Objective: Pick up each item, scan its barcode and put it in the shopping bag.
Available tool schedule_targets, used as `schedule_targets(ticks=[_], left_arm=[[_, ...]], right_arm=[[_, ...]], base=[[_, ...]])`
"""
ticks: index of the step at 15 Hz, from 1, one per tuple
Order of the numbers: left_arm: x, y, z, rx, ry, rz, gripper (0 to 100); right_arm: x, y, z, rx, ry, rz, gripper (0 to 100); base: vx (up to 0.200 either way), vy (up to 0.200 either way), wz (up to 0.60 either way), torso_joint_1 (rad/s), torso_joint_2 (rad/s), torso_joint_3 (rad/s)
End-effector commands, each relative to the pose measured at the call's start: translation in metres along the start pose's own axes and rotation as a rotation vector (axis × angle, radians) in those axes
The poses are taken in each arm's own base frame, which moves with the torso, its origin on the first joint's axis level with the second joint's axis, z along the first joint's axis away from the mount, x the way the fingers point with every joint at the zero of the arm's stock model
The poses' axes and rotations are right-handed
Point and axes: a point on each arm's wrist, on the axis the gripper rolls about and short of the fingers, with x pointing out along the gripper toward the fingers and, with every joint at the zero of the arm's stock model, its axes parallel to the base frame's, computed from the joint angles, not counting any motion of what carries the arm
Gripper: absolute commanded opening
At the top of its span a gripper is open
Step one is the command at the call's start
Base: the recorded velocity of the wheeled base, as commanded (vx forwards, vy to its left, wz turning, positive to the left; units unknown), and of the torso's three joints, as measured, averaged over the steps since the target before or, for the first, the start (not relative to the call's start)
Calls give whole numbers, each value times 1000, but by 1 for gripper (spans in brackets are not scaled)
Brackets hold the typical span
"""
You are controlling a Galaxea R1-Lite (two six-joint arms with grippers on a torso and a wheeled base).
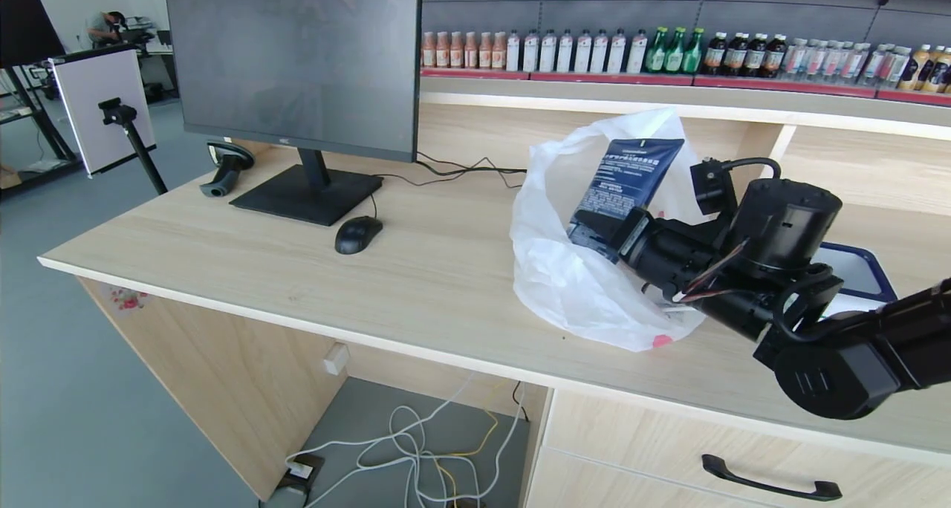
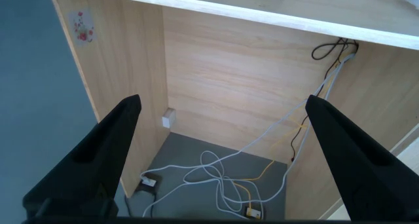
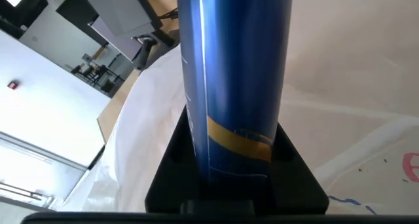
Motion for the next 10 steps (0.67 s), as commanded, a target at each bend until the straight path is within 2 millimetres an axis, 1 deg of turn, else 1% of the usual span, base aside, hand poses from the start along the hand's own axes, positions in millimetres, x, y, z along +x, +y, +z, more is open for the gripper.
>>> schedule_targets(ticks=[1,2,6,7,9,10], left_arm=[[0,0,0,0,-1,0,100],[0,0,0,0,-1,0,100],[0,0,0,0,-1,1,100],[0,0,0,0,1,0,100],[0,0,0,0,-1,1,100],[0,0,0,0,1,1,100]], right_arm=[[8,6,9,-1,-4,5,0],[8,6,9,2,1,-1,0],[9,-5,-6,5,68,-57,0],[8,-2,-5,-9,67,-45,0],[7,-1,-7,-17,71,-45,0],[9,-6,-9,-12,93,-69,0]], base=[[0,0,0,0,0,0],[0,0,0,0,0,0],[0,0,0,0,0,0],[0,0,0,0,0,0],[0,0,0,0,0,0],[0,0,0,0,0,0]])
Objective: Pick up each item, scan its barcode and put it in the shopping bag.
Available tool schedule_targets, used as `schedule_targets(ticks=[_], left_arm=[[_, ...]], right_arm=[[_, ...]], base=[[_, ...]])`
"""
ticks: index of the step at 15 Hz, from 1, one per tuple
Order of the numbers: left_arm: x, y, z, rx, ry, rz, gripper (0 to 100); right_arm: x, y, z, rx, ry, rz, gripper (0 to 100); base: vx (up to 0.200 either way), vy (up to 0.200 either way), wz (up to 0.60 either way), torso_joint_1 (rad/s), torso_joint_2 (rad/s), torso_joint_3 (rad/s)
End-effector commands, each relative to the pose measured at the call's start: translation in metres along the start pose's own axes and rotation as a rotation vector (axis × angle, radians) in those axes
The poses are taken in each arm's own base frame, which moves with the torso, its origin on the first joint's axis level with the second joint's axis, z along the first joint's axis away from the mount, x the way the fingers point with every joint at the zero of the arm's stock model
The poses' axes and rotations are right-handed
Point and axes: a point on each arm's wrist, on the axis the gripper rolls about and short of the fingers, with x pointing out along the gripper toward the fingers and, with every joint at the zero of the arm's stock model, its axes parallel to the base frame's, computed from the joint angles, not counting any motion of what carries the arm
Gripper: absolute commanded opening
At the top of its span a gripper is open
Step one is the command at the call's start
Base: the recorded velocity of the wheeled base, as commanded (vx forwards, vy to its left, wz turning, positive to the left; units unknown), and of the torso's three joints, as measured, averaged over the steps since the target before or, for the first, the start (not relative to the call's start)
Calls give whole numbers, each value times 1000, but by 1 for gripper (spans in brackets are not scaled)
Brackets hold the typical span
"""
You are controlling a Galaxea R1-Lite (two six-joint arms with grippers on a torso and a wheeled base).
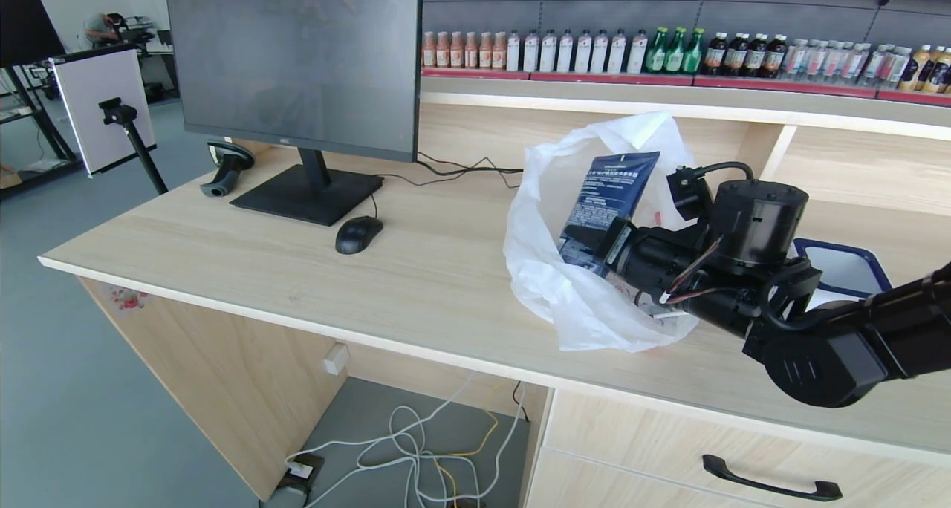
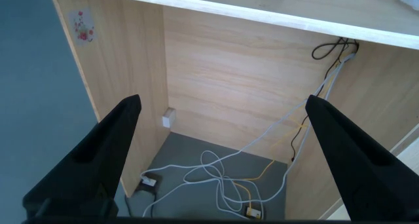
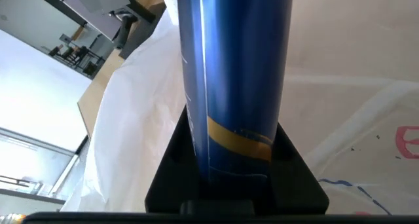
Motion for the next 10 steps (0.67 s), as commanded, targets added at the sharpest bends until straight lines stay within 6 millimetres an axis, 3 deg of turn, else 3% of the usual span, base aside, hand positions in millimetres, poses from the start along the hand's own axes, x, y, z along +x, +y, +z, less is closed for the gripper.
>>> schedule_targets(ticks=[1,10], left_arm=[[0,0,0,0,-1,1,100],[0,0,0,0,-1,1,100]], right_arm=[[0,-4,-4,7,26,-22,0],[5,-14,-12,38,57,-58,0]], base=[[0,0,0,0,0,0],[0,0,0,0,0,0]])
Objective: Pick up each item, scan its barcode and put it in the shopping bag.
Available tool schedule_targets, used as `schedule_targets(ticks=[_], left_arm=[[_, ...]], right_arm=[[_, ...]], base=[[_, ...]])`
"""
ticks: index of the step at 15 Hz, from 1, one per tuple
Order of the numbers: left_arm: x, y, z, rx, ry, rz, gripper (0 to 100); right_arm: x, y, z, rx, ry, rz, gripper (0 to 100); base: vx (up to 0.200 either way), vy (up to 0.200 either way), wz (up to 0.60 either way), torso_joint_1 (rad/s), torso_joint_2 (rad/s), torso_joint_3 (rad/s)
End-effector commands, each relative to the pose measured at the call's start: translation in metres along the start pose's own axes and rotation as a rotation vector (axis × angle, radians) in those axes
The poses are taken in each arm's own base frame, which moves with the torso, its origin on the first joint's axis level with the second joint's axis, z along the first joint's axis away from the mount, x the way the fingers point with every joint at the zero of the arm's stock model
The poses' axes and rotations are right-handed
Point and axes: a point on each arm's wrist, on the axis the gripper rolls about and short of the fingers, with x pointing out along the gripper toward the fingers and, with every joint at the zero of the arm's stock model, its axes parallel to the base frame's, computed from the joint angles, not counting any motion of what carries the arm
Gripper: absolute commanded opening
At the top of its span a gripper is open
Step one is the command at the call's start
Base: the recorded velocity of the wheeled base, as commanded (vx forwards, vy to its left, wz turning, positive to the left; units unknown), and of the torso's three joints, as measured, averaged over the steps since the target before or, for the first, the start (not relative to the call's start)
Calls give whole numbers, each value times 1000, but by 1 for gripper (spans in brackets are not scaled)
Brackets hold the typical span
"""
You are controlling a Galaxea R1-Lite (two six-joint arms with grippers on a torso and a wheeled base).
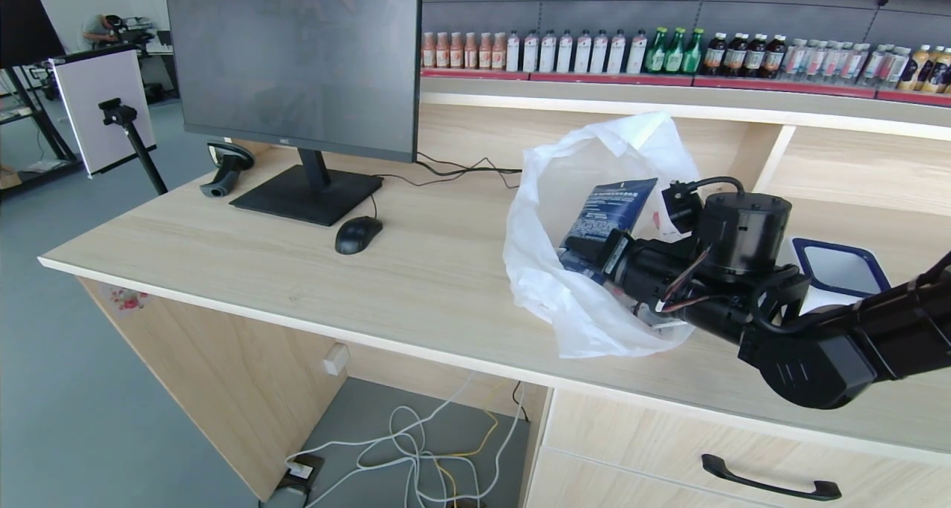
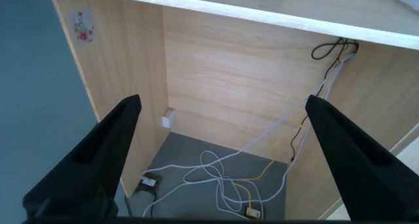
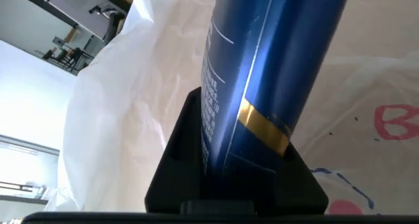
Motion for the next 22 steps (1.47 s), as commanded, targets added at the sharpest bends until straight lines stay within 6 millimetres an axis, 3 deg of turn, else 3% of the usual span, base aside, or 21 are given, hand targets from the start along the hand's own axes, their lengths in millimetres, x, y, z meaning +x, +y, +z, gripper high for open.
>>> schedule_targets(ticks=[1,4,8,12,14,17,19,22], left_arm=[[0,0,0,0,-1,0,100],[0,0,0,0,1,0,100],[0,0,0,0,-2,1,100],[0,0,0,0,-1,1,100],[0,0,0,-2,-1,1,100],[0,0,0,-2,4,1,100],[0,0,0,-2,4,0,100],[0,0,-1,-3,5,1,100]], right_arm=[[1,-4,-2,1,8,-12,100],[7,-8,0,-19,-43,-35,100],[7,-15,19,-156,-186,10,100],[-6,2,39,-294,-300,64,100],[-25,26,54,-419,-369,99,100],[-42,42,69,-591,-512,119,100],[-47,38,60,-702,-648,147,100],[-63,39,51,-765,-648,158,100]], base=[[0,0,0,0,0,0],[0,0,0,0,0,0],[0,0,0,0,0,0],[0,0,0,0,0,0],[0,0,0,0,0,0],[0,0,0,0,0,0],[0,0,0,0,0,0],[0,0,-200,2,2,-1]])
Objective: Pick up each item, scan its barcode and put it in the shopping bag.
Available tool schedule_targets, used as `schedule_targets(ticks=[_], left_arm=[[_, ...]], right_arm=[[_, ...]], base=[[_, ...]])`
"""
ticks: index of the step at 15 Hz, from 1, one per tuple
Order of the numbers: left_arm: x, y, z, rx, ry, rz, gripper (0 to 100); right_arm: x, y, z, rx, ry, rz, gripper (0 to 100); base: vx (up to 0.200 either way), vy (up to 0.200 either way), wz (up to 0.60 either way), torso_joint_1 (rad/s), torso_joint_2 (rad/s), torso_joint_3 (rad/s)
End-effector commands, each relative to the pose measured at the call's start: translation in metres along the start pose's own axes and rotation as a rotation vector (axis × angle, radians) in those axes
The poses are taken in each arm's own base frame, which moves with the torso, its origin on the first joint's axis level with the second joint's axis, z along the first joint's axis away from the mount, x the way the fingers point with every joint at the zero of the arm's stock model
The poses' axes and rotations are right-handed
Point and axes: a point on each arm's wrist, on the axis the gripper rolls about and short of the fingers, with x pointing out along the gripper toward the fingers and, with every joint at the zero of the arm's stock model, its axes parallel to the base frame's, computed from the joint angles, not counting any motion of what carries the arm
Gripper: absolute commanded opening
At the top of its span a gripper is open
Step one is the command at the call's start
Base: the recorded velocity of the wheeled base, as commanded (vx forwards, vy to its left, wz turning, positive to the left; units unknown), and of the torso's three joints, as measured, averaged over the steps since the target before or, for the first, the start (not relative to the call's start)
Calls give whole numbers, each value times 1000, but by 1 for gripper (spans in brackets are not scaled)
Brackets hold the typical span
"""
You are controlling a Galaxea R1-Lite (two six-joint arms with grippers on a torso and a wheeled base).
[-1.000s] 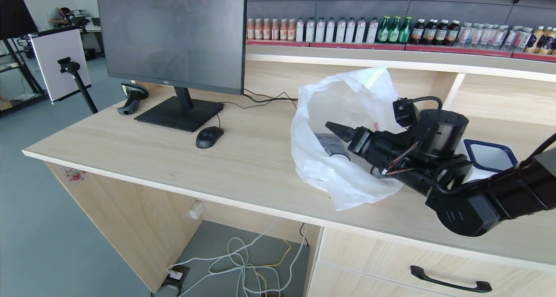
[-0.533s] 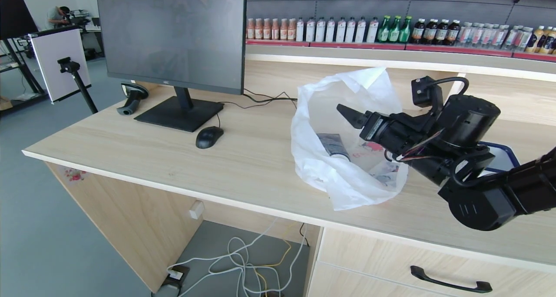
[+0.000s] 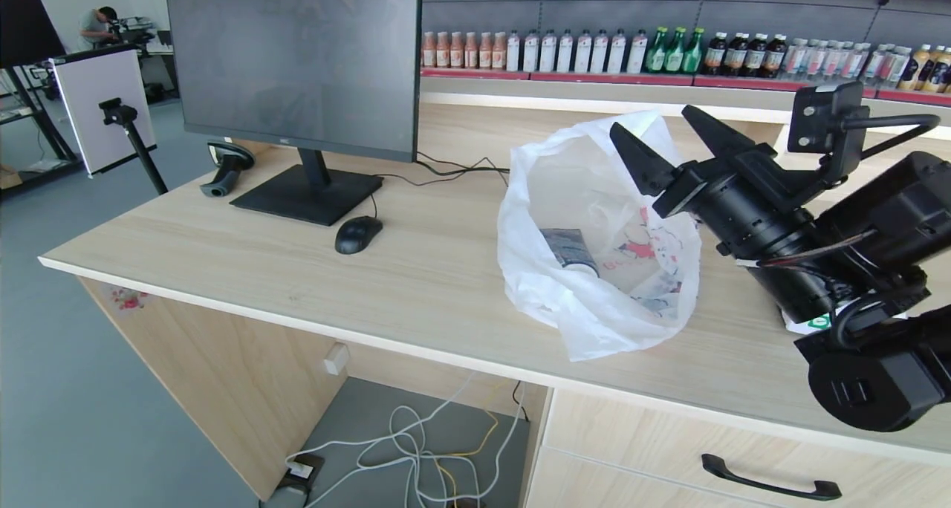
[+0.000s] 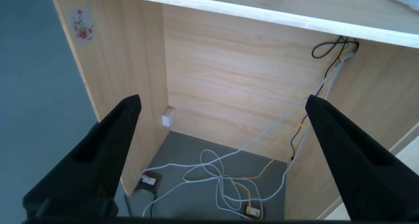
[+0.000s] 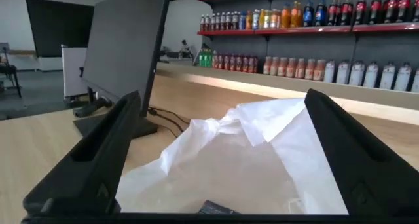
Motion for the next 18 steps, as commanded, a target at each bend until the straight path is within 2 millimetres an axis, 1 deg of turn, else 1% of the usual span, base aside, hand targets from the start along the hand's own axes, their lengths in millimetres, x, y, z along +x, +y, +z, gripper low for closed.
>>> schedule_targets(ticks=[1,3,5,9,11,12,13,14,18], left_arm=[[0,0,0,0,0,0,100],[0,0,0,0,0,0,100],[0,0,0,0,0,1,100],[0,0,0,0,1,1,100],[0,0,0,-5,1,1,100],[0,0,0,-5,1,1,100],[0,0,0,-5,1,1,100],[0,0,0,-5,1,1,100],[0,0,0,-3,1,1,100]], right_arm=[[-10,3,5,-16,8,14,100],[-20,5,1,-51,47,20,100],[-20,7,3,-62,40,26,100],[-18,7,0,-60,44,25,100],[-24,8,3,-52,52,27,100],[-27,8,8,-54,43,25,100],[-26,7,12,-56,28,24,100],[-30,7,20,-54,14,23,100],[-38,7,25,-54,19,19,100]], base=[[0,0,-600,7,7,2],[0,0,-600,-2,2,-2],[0,0,-600,5,2,5],[0,0,-600,4,4,2],[0,0,-600,0,7,5],[0,-200,-600,2,7,2],[0,-200,0,2,7,2],[0,-200,0,-2,2,-2],[0,-200,0,2,6,-1]])
